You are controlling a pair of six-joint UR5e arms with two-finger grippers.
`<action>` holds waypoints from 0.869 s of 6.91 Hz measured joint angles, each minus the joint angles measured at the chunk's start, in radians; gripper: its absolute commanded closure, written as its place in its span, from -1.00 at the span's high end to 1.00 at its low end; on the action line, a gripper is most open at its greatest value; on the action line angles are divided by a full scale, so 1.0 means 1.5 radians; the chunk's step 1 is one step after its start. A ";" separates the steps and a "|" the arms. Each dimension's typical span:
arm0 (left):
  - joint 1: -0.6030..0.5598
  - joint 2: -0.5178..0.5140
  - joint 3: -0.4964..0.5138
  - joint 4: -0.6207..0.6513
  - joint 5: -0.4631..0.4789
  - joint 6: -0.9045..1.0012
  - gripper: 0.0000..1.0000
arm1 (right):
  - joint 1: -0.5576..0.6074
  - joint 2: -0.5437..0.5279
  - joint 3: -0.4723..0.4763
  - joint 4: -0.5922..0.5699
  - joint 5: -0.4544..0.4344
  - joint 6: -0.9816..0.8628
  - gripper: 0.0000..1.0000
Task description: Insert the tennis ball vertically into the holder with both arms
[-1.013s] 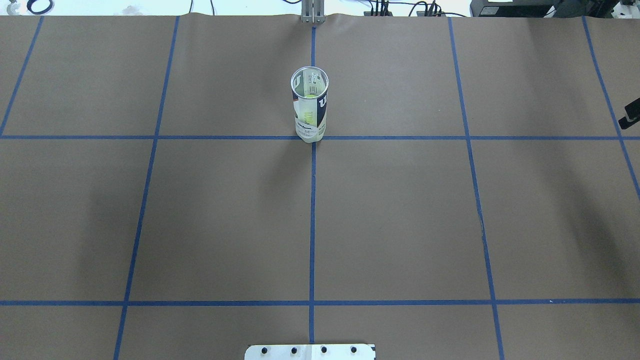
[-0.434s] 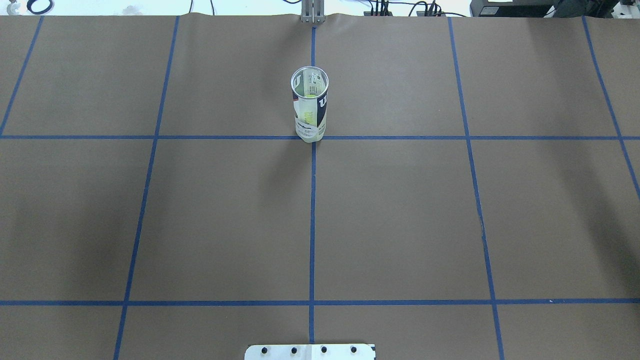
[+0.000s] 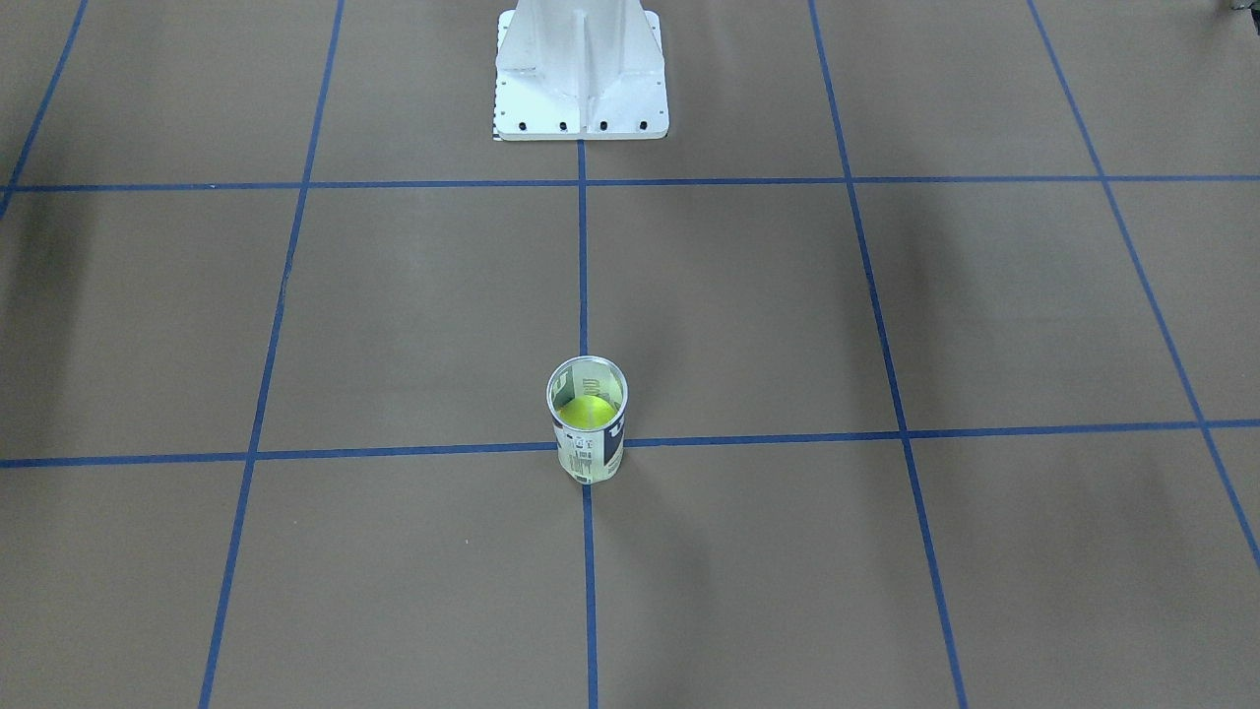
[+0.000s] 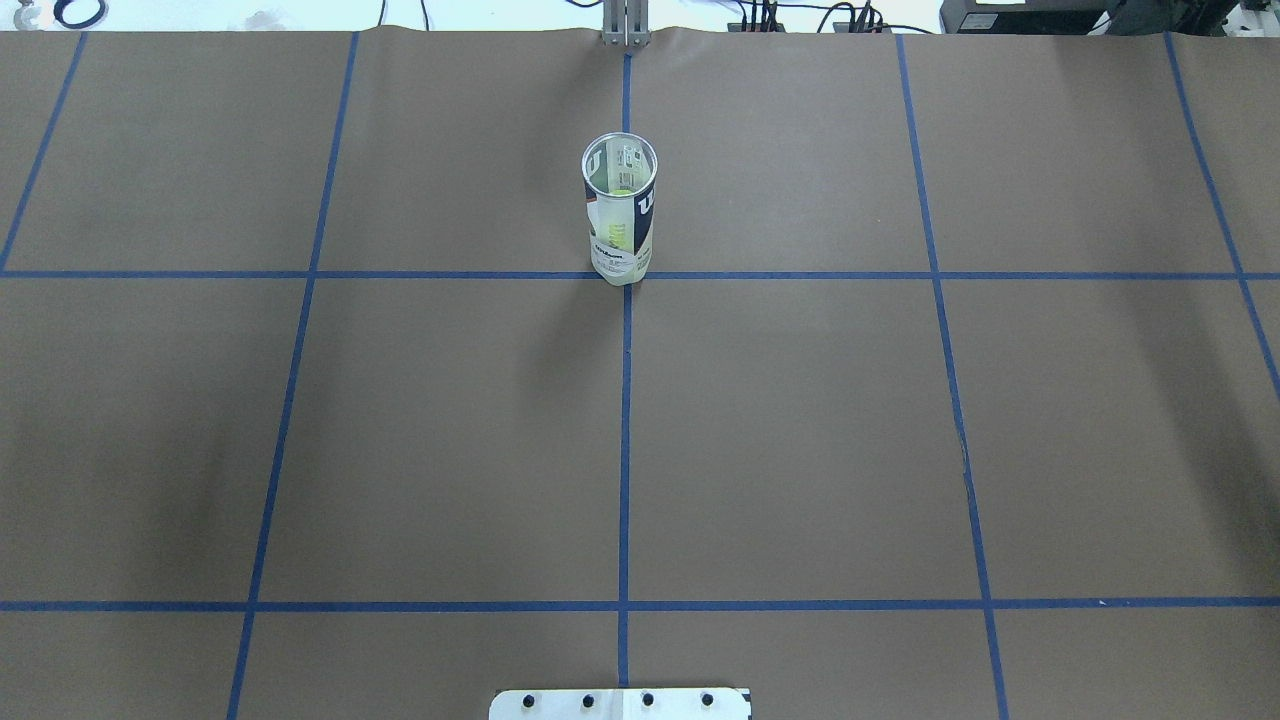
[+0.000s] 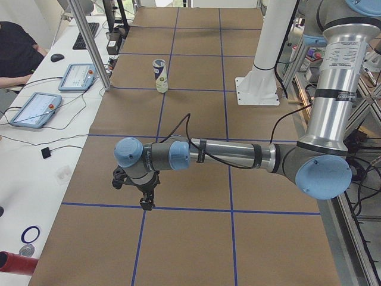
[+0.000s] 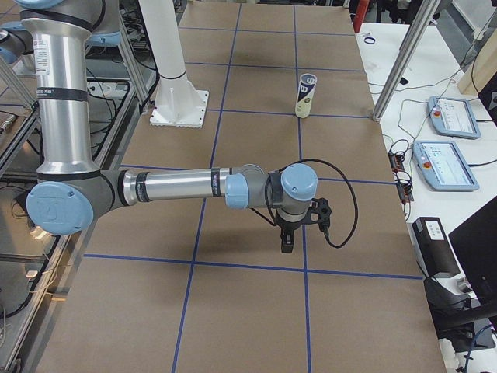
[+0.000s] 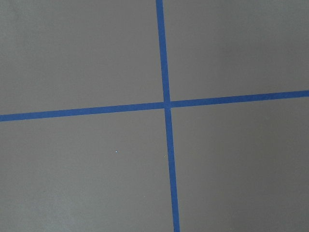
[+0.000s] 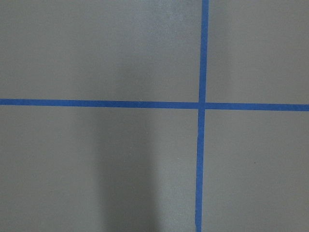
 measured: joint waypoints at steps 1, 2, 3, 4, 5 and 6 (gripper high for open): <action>0.000 0.000 -0.001 -0.002 0.000 -0.002 0.99 | 0.008 -0.004 0.000 0.000 0.004 0.000 1.00; -0.001 0.000 -0.001 -0.006 0.000 -0.003 0.99 | 0.013 -0.007 -0.001 0.001 0.007 0.000 1.00; -0.001 -0.001 -0.002 -0.008 0.000 -0.003 0.99 | 0.015 -0.010 -0.002 0.002 0.008 0.000 1.00; -0.001 -0.001 -0.002 -0.009 0.000 -0.003 0.99 | 0.016 -0.014 -0.002 0.003 0.008 0.000 1.00; -0.001 -0.001 -0.002 -0.009 0.000 -0.003 0.99 | 0.017 -0.016 -0.002 0.003 0.008 0.000 1.00; -0.001 -0.001 -0.002 -0.009 0.000 -0.003 0.99 | 0.017 -0.016 -0.002 0.004 0.008 0.000 1.00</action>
